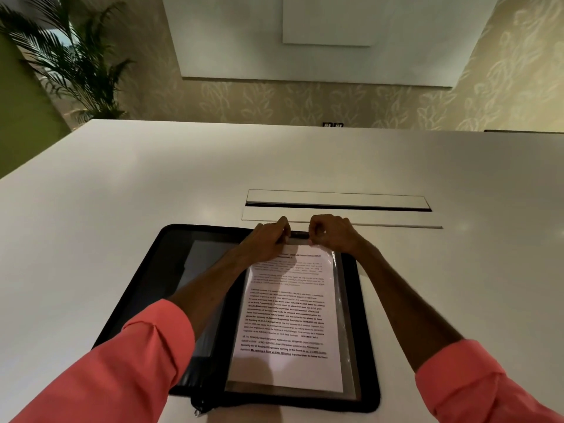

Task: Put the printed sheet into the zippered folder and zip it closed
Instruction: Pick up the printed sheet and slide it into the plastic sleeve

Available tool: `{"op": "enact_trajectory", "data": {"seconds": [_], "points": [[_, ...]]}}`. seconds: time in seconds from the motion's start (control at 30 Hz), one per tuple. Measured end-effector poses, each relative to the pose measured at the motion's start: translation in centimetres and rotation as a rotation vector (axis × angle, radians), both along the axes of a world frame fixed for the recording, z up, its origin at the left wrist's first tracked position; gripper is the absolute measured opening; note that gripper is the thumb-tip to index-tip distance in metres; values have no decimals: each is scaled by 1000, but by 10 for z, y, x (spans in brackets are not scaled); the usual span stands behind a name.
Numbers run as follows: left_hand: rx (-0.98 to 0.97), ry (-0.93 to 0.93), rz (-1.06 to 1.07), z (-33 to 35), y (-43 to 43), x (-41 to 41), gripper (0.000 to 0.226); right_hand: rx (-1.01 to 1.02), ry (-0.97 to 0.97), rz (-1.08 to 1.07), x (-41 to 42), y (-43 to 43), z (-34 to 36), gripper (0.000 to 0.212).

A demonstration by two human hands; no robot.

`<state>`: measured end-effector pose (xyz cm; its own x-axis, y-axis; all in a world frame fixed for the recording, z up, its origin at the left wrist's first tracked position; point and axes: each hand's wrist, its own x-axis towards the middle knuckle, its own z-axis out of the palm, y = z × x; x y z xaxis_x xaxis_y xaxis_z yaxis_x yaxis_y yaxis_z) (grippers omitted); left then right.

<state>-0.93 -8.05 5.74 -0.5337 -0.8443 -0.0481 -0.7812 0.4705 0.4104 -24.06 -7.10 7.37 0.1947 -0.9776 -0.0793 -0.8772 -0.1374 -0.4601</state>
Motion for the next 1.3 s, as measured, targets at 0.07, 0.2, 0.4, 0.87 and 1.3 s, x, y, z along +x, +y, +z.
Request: {"op": "enact_trajectory", "data": {"seconds": [0.07, 0.2, 0.4, 0.87, 1.3], "points": [[23, 11, 13, 2, 1, -1, 19, -3, -20, -36, 0, 4, -3, 17], [7, -2, 21, 4, 3, -3, 27, -11, -54, -109, 4, 12, -6, 13], [-83, -86, 46, 5, 14, 4, 47, -132, -70, -260, 10, 31, -10, 25], [-180, -70, 293, -12, 67, 87, 55, -294, -198, -217, 122, 71, -24, 38], [-137, -101, 675, -29, 125, 232, 50, -216, 4, 55, 263, 94, -52, 56]]}}
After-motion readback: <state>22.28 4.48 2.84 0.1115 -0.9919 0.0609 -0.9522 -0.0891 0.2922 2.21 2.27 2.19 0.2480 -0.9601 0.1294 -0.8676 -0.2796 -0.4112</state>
